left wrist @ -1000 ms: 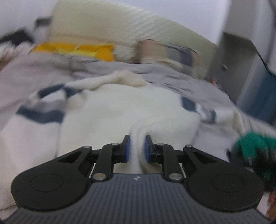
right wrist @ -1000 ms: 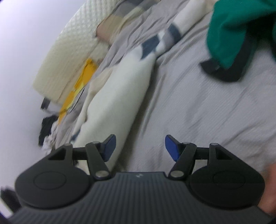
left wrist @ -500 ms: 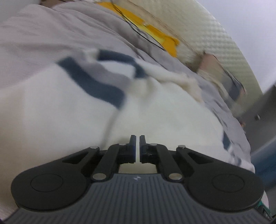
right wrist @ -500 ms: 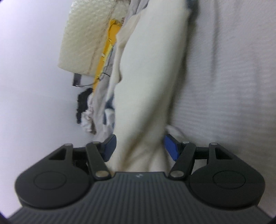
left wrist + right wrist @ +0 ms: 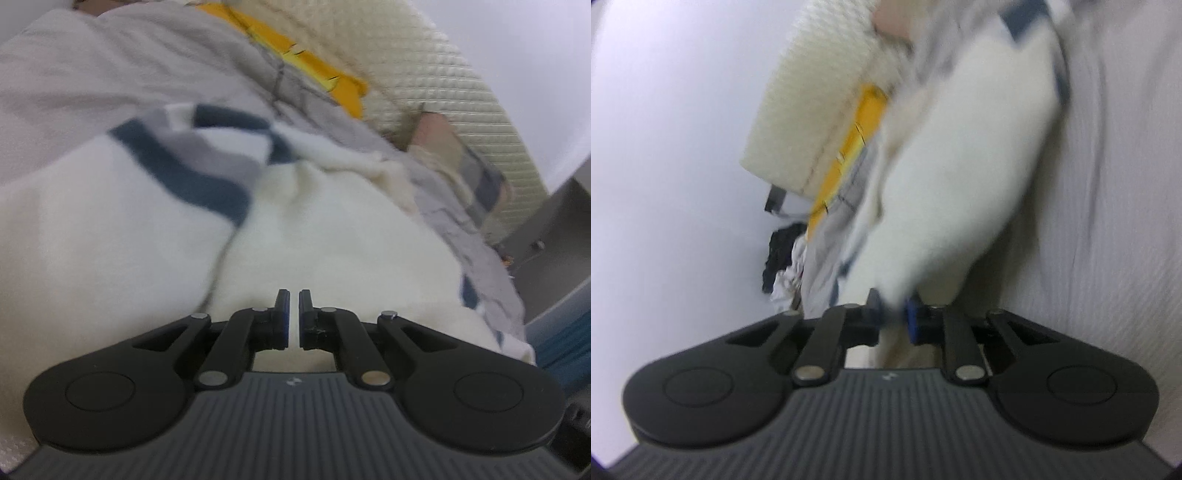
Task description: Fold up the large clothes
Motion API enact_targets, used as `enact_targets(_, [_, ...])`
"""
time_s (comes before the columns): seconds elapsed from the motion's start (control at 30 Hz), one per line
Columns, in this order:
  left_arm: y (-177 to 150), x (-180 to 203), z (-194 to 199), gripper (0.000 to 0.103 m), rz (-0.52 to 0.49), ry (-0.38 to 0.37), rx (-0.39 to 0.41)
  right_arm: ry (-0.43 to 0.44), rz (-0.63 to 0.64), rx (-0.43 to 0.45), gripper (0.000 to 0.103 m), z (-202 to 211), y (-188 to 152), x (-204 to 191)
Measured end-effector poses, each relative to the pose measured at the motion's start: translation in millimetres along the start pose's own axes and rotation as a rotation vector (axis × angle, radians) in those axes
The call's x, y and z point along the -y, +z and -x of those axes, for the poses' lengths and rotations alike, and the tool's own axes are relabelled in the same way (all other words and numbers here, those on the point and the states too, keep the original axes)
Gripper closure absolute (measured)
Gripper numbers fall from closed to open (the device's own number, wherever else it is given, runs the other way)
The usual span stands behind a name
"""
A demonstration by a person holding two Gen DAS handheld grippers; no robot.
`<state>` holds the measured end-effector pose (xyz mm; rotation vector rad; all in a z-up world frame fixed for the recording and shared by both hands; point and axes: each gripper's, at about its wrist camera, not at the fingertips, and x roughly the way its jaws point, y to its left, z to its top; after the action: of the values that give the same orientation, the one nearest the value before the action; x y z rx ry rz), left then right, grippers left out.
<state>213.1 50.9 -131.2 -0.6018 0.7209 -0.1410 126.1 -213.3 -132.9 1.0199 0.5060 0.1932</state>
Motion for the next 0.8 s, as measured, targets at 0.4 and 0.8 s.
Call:
enact_targets(0.4, [-53,56,27,0.098,-0.197,-0.312,-0.190,-0.534,0.266,0.226,0.094,135,56,-26])
enact_targets(0.8, [-85,42,48,0.063,-0.186,-0.131,-0.258,-0.584,-0.172,0.072,0.094,117,44,81])
